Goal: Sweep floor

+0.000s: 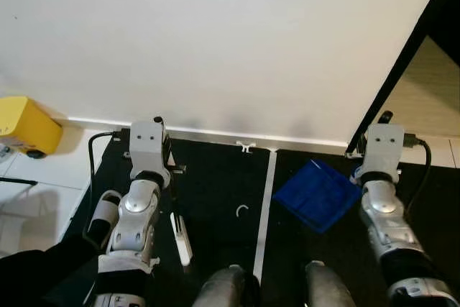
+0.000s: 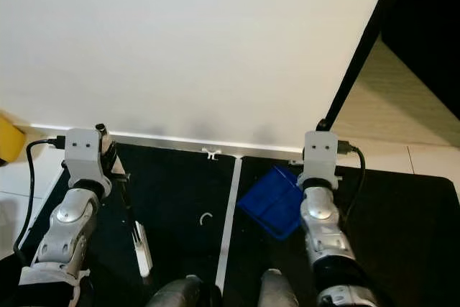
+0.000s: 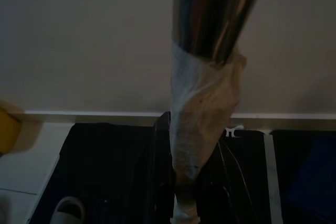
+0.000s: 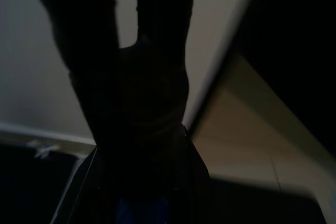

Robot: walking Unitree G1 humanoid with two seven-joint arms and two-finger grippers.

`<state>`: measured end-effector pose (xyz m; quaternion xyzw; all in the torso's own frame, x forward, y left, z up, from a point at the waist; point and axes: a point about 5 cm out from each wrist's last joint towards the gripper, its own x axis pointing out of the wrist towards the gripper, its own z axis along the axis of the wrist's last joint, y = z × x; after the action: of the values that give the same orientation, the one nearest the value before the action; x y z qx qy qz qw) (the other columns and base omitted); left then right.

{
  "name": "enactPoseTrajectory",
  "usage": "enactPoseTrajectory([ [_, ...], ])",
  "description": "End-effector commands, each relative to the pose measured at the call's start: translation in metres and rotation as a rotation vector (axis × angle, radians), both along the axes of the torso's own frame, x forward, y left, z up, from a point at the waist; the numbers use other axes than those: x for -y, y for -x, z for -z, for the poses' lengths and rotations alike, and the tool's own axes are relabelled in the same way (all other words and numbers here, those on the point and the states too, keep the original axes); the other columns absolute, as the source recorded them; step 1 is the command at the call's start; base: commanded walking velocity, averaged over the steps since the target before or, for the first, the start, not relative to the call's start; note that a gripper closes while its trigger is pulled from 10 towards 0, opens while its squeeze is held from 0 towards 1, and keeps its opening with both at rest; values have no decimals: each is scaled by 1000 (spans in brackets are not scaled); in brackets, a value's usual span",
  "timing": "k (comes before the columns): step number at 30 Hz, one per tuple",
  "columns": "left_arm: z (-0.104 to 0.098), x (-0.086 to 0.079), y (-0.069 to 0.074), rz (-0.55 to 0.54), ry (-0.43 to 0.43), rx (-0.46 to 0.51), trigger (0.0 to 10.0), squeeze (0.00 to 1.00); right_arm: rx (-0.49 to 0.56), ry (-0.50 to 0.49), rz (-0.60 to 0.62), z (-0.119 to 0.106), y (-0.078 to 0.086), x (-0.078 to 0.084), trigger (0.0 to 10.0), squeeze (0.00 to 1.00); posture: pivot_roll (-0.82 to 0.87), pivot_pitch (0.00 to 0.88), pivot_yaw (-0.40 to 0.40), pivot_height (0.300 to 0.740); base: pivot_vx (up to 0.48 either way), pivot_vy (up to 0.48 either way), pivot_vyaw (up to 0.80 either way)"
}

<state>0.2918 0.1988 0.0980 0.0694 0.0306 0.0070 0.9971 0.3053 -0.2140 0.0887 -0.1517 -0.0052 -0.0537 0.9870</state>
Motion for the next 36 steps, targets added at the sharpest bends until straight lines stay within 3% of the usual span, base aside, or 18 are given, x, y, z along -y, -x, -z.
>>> enactPoseTrajectory([
  [1, -7, -12, 0, -23, -43, 18, 10000, 0, 36, 15, -92, -7, 1, -6, 10000, 0, 41, 166, 138, 740, 0, 0, 0],
  [2, -7, -12, 0, -23, -43, 18, 10000, 0, 36, 15, -92, -7, 1, -6, 10000, 0, 41, 166, 138, 740, 0, 0, 0],
  [9, -29, -16, -10, 53, -27, 83, 10000, 0, -82, -2, -397, -1, -3, -20, 10000, 0, 44, 159, 115, 740, 0, 0, 0],
  [15, -42, -9, -16, 159, -1, 116, 10000, 0, -168, -60, -502, 5, -8, -27, 10000, 0, 53, 156, 98, 740, 0, 0, 0],
  [19, -46, -3, -19, 229, 10, 123, 10000, 0, -169, 0, -512, 3, -15, -26, 10000, 0, 56, 152, 93, 740, 0, 0, 0],
  [26, -45, 3, -21, 297, 21, 106, 10000, 0, -149, -4, -521, -9, -24, -19, 10000, 0, 50, 148, 93, 740, 0, 0, 0],
  [29, -39, 8, -18, 340, 36, 86, 10000, 0, -148, 16, -505, -12, -25, -9, 10000, 0, 48, 147, 93, 740, 0, 0, 0],
  [36, -33, 10, -16, 358, 44, 85, 10000, 0, -177, 31, -507, -3, -24, -9, 10000, 0, 48, 146, 95, 740, 0, 0, 0],
])
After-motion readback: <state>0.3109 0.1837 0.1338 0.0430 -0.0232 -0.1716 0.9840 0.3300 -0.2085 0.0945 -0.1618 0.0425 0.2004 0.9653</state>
